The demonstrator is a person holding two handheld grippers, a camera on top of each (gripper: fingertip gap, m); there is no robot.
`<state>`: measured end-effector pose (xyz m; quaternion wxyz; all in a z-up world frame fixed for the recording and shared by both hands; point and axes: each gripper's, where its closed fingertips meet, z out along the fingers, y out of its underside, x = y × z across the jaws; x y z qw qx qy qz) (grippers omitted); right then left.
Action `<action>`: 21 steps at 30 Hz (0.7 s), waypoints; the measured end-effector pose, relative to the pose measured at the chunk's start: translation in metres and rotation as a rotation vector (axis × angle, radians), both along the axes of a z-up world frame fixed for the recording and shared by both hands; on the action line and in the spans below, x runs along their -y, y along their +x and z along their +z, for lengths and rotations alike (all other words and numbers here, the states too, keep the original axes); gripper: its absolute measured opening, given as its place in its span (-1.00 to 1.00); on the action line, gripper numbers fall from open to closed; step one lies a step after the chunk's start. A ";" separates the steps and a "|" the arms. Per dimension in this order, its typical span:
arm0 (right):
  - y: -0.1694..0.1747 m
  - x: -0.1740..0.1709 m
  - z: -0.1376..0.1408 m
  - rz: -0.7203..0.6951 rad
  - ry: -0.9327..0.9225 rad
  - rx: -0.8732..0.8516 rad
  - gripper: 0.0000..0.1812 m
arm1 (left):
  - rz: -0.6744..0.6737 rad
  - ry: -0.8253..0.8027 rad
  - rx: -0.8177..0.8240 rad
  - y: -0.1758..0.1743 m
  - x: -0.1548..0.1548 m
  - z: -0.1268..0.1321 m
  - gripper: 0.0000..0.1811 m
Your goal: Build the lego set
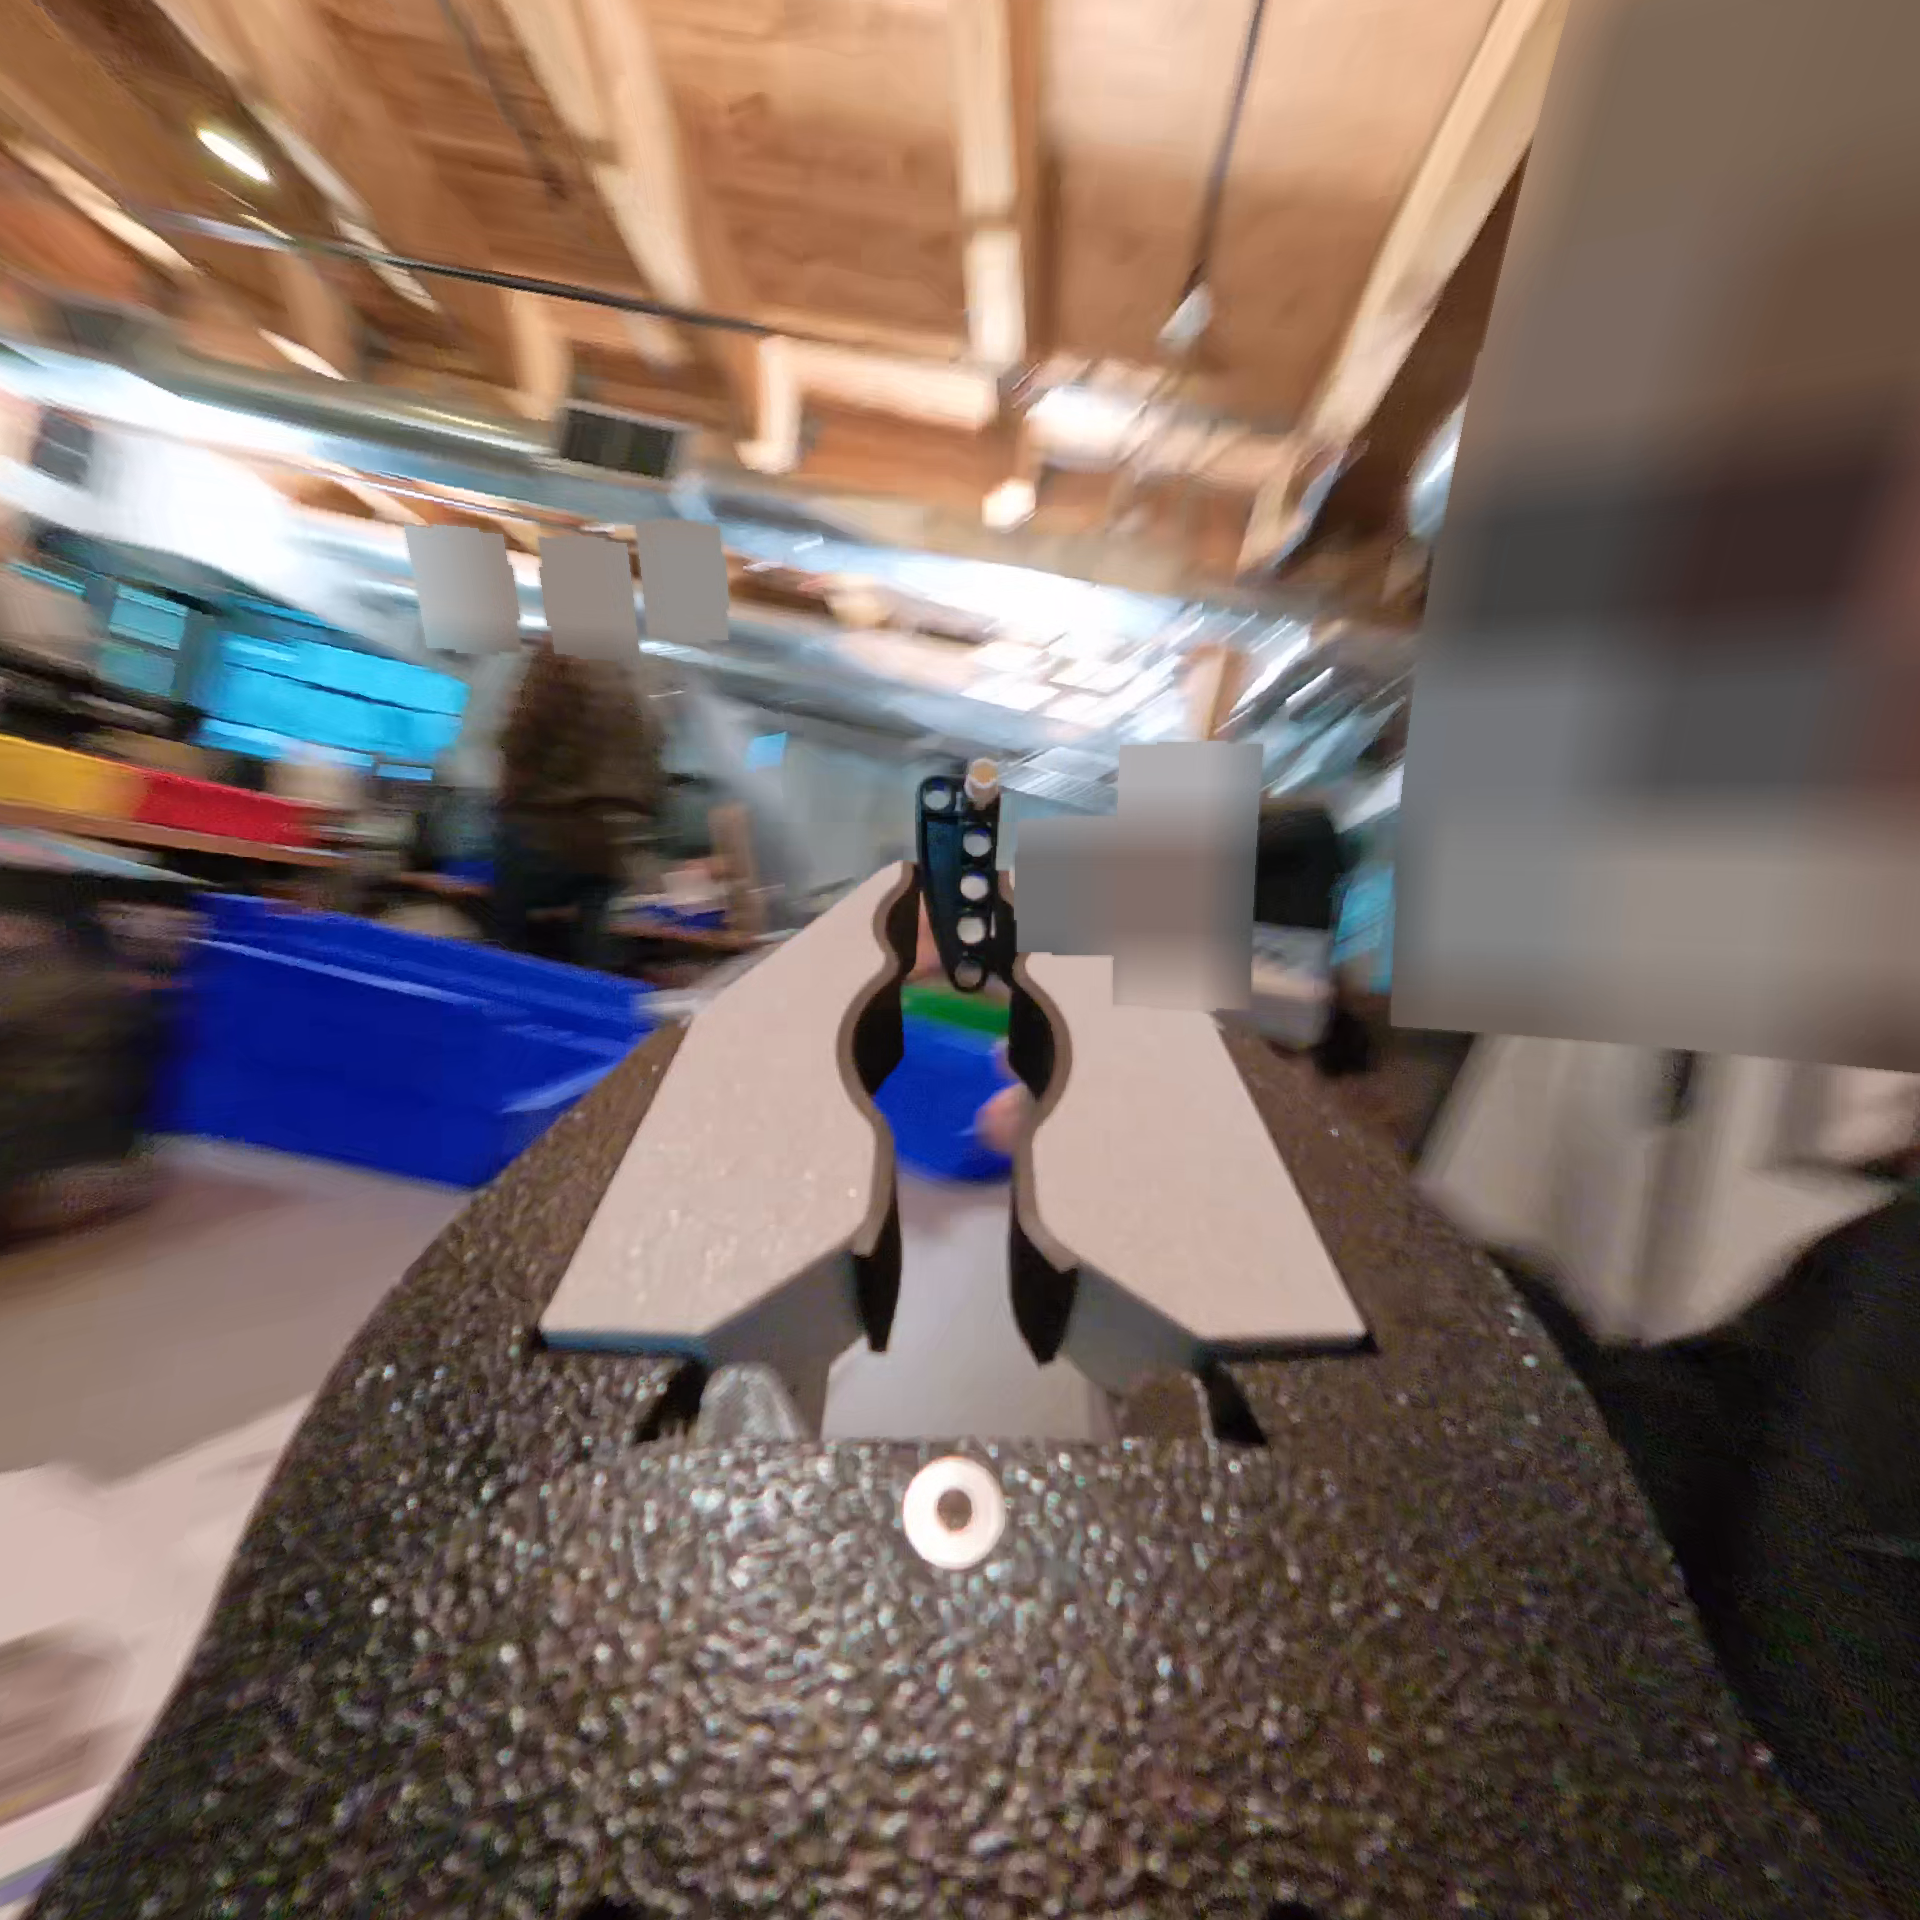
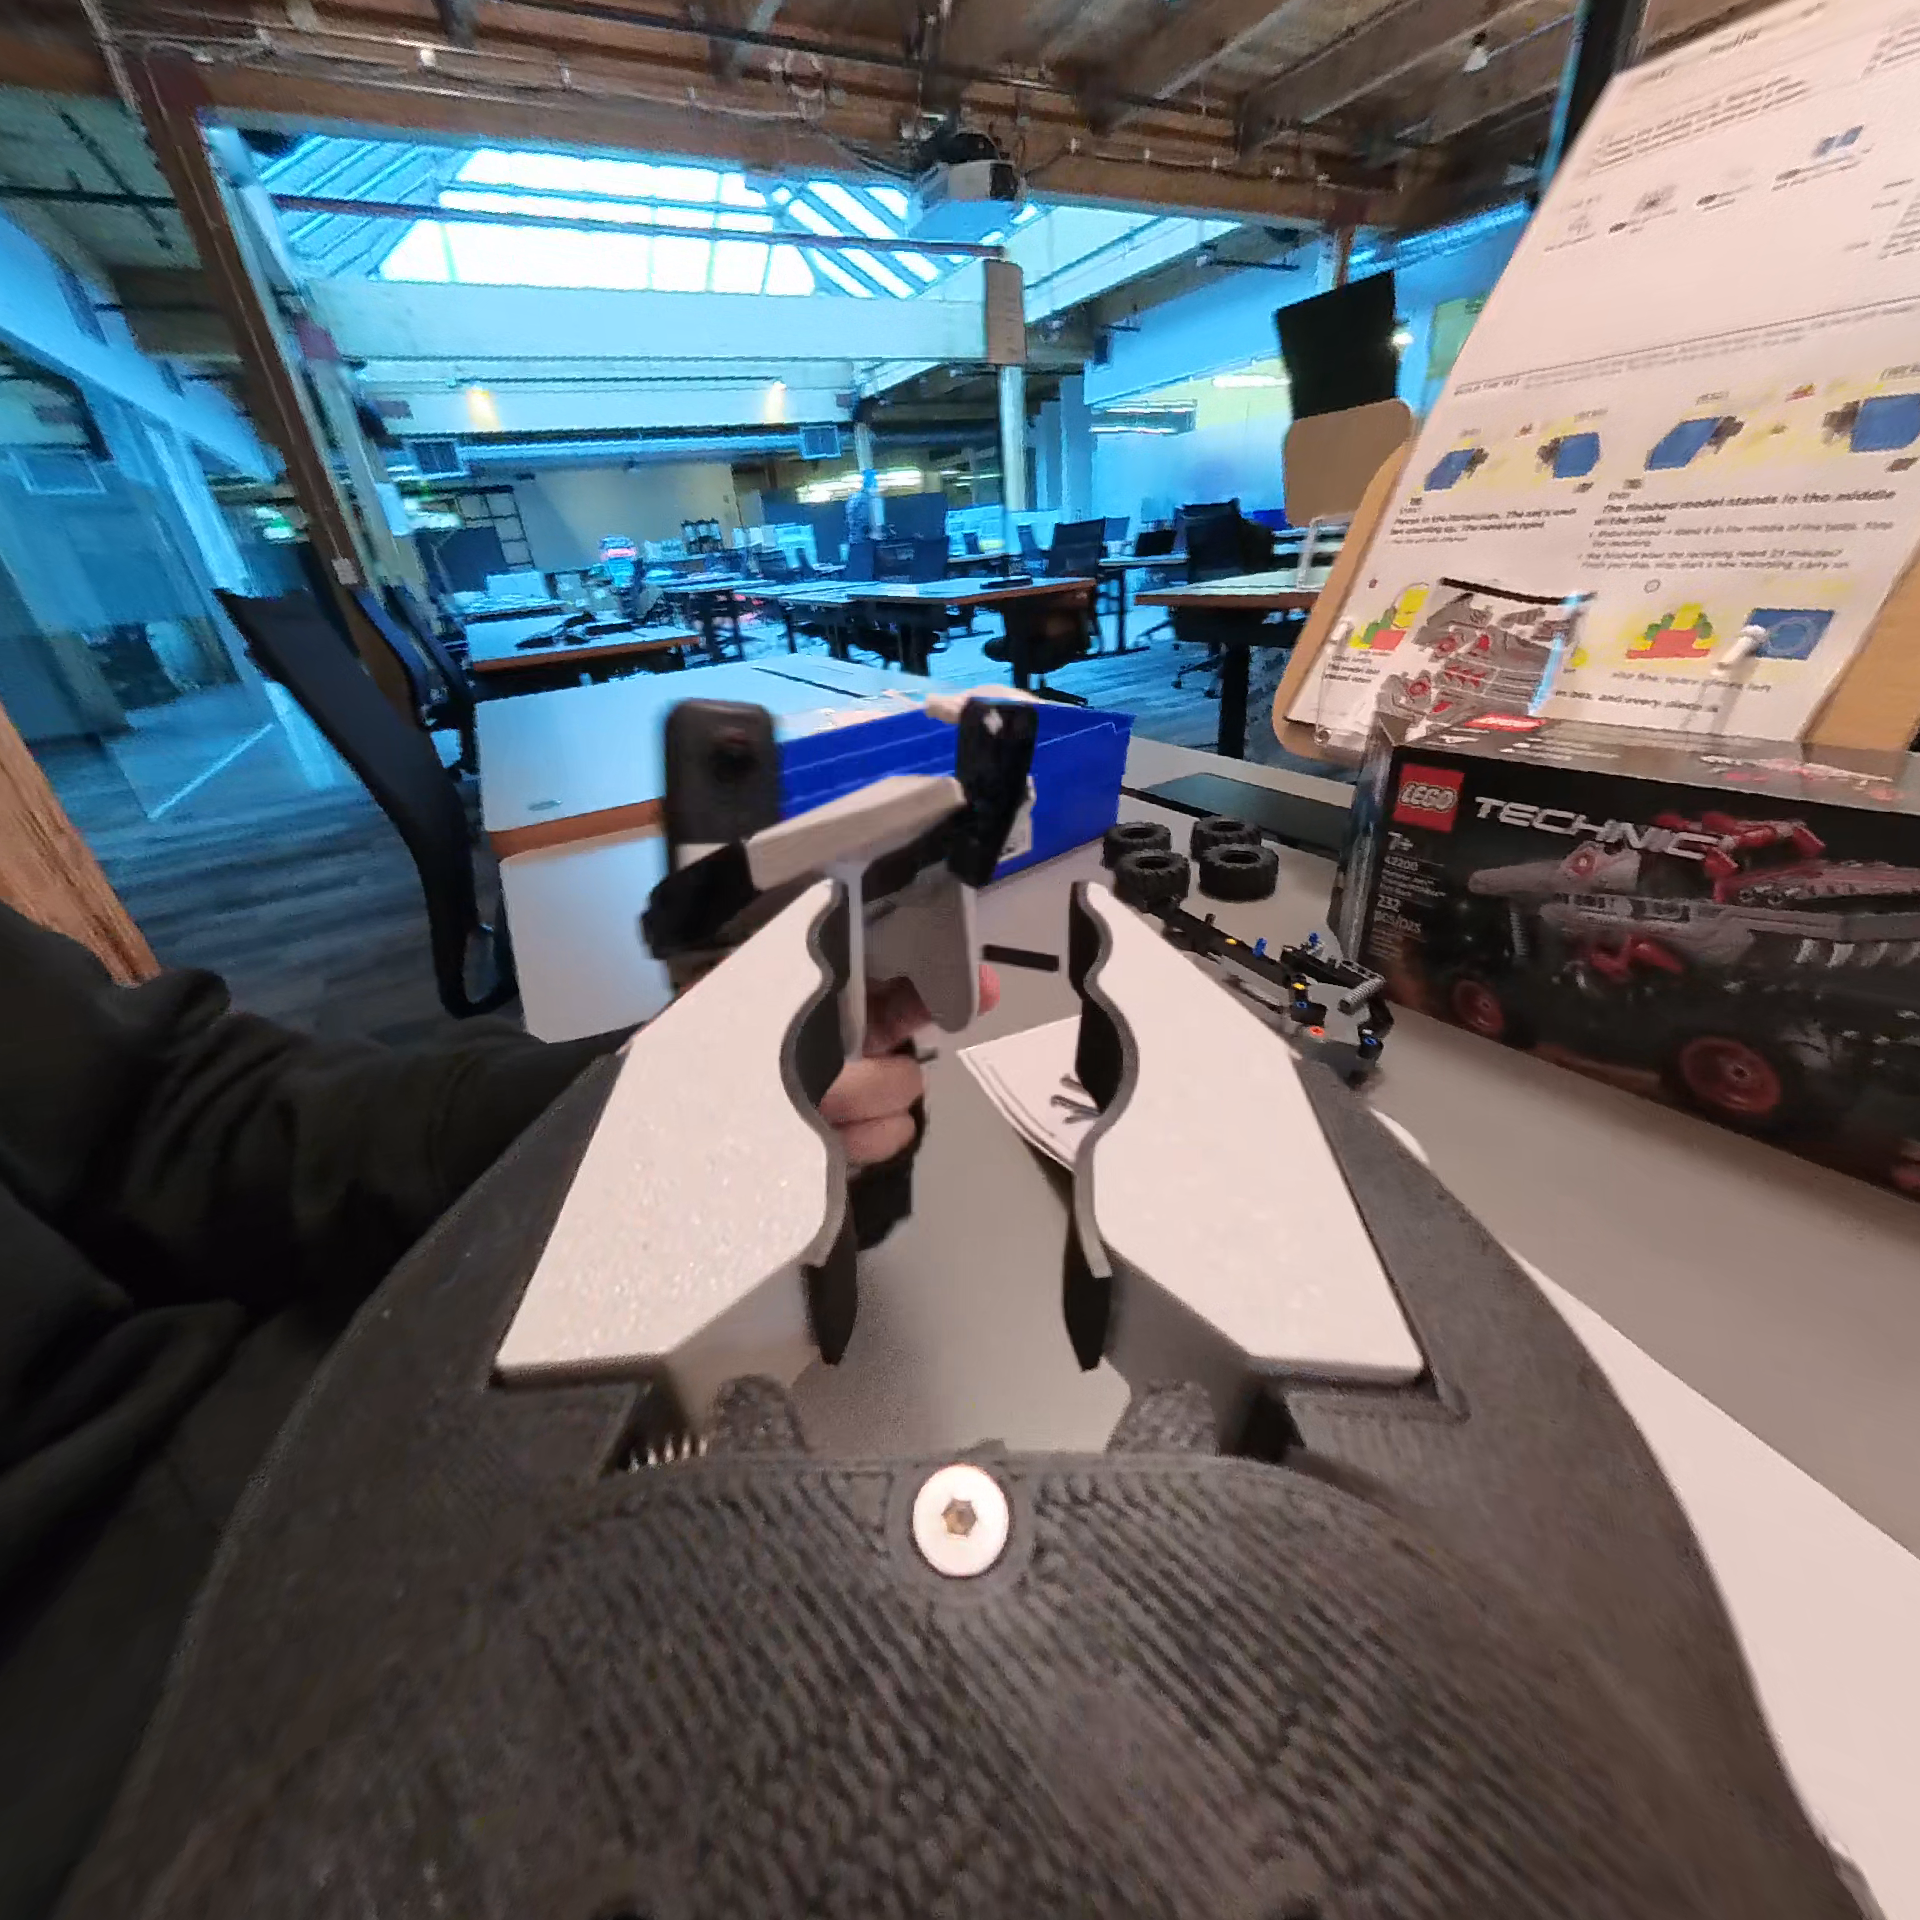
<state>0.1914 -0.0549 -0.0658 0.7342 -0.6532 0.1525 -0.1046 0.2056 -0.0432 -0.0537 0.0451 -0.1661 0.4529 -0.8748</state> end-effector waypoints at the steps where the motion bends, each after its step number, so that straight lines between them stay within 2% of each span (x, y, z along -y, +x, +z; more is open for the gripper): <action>1: 0.006 0.001 -0.002 -0.035 0.007 -0.011 -0.54 | 0.148 0.131 0.073 0.007 0.001 -0.006 -0.88; 4: 0.020 0.000 -0.023 -0.111 0.040 -0.167 -0.38 | 0.595 0.524 0.307 0.026 -0.006 -0.017 -0.87; 6: 0.021 -0.005 -0.043 -0.121 0.045 -0.281 -0.34 | 0.784 0.698 0.514 0.022 -0.008 -0.015 -0.88; 8: 0.021 -0.010 -0.047 -0.143 0.091 -0.301 -0.33 | 0.910 0.814 0.686 0.016 -0.008 -0.016 -0.88; 10: 0.018 -0.019 -0.049 -0.151 0.110 -0.314 -0.40 | 0.945 0.845 0.740 0.013 -0.010 -0.022 -0.88; 12: 0.014 -0.029 -0.054 -0.159 0.096 -0.312 -0.49 | 0.906 0.819 0.682 0.014 -0.017 -0.030 -0.88; 14: 0.004 -0.041 -0.050 -0.106 0.142 -0.277 -0.40 | 0.856 0.794 0.634 0.015 -0.026 -0.038 -0.88; 17: -0.013 -0.058 -0.049 -0.007 0.216 -0.289 -0.43 | 0.776 0.790 0.592 0.013 -0.034 -0.054 -0.87; 21: -0.004 -0.064 -0.059 -0.078 0.215 -0.239 -0.40 | 0.743 0.805 0.610 0.009 -0.038 -0.069 -0.87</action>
